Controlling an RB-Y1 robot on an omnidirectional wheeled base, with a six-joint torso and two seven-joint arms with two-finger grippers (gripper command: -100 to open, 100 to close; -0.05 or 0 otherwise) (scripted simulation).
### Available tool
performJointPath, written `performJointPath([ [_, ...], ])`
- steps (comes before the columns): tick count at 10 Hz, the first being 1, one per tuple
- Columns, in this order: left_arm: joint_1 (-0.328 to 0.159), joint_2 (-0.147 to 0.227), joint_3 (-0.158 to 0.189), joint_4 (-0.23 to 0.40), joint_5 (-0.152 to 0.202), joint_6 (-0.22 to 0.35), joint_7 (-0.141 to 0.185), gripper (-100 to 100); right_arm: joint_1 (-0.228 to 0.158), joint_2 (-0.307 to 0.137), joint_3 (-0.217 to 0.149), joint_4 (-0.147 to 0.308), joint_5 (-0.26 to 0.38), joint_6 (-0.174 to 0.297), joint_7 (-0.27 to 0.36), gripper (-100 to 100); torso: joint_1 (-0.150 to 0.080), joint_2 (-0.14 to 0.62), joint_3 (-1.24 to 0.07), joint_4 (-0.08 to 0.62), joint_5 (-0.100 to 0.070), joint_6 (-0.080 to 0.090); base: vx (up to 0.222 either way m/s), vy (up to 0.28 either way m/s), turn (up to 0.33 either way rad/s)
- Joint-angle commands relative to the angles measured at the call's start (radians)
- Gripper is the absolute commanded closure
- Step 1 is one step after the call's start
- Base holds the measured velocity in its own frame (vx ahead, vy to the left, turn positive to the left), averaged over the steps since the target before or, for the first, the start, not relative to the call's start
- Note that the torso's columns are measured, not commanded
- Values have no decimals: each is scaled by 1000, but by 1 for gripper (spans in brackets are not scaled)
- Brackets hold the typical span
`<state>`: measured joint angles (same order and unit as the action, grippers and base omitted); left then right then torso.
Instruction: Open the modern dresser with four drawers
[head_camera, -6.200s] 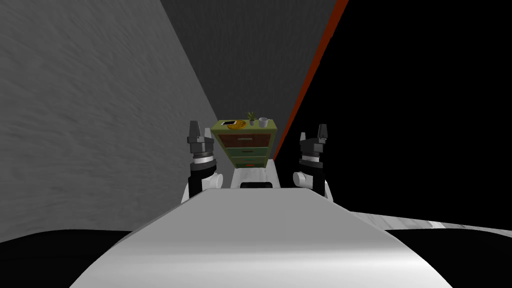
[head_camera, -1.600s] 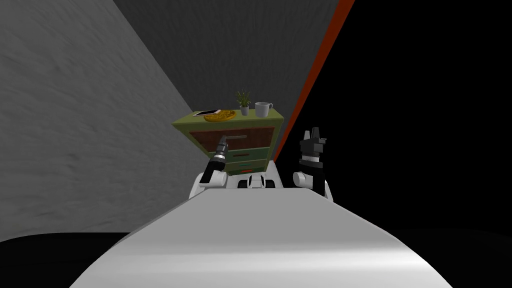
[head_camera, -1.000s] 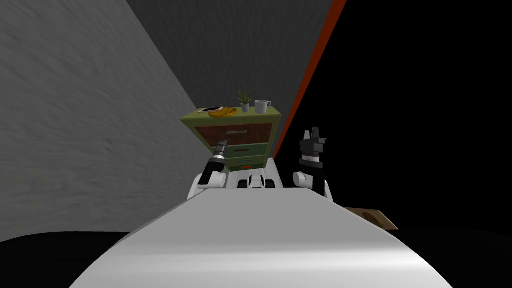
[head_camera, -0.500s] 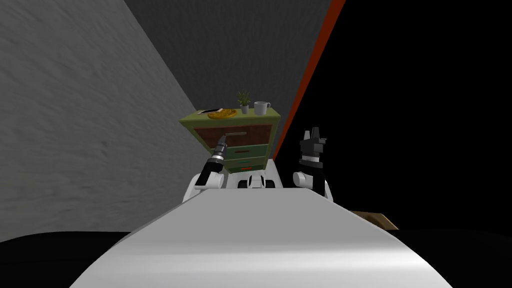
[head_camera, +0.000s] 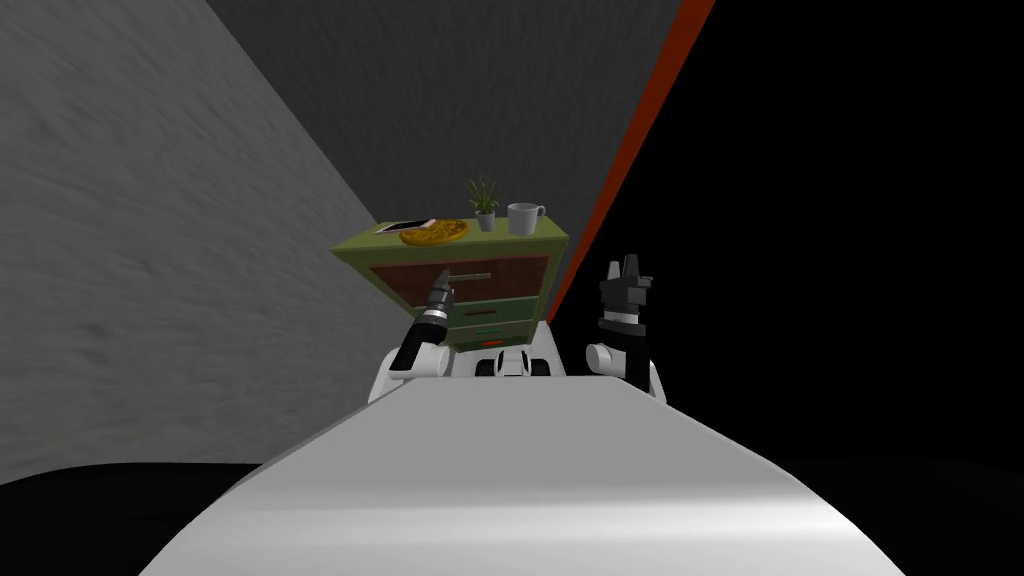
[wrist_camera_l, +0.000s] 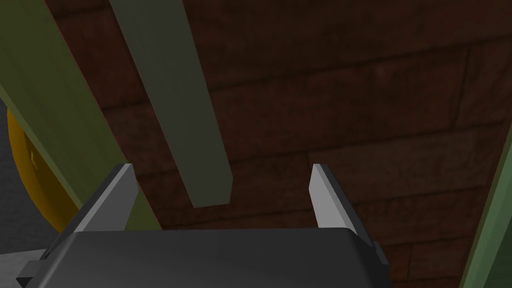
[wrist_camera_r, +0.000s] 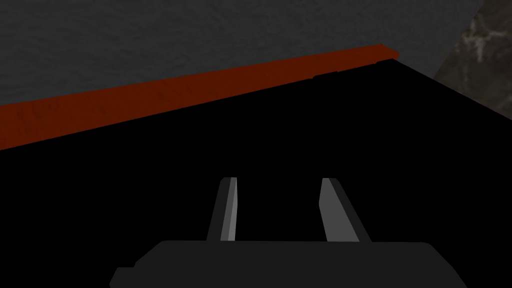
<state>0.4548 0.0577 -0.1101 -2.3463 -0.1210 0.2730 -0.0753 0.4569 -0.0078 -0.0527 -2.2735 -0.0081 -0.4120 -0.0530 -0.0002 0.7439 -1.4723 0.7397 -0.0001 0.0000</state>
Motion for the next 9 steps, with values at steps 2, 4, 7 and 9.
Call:
performJointPath([
  [2, 2, -4, -1, -13, -2, 10, -1, -100, 0, 0, 0, 0, 0, 0, 0, 0, 0, -8, -5, -2, 0, 0, 70, -7, -20],
  [4, 11, -2, -6, -27, -2, 15, -2, 100, 0, 0, 0, 0, 0, 0, 0, 0, 1, -5, -3, -1, 0, 0, -43, -10, 8],
  [7, 25, 2, -13, -47, -1, 18, -2, 100, -1, 0, 0, 0, 0, 0, 0, 0, 3, -3, -1, -2, 1, -1, -177, -15, 10],
  [9, 27, 4, -15, -49, 1, 18, -1, 100, -1, 0, 0, 0, 0, 0, 0, 0, 1, -4, -3, -1, 0, -1, -157, -30, 13],
])
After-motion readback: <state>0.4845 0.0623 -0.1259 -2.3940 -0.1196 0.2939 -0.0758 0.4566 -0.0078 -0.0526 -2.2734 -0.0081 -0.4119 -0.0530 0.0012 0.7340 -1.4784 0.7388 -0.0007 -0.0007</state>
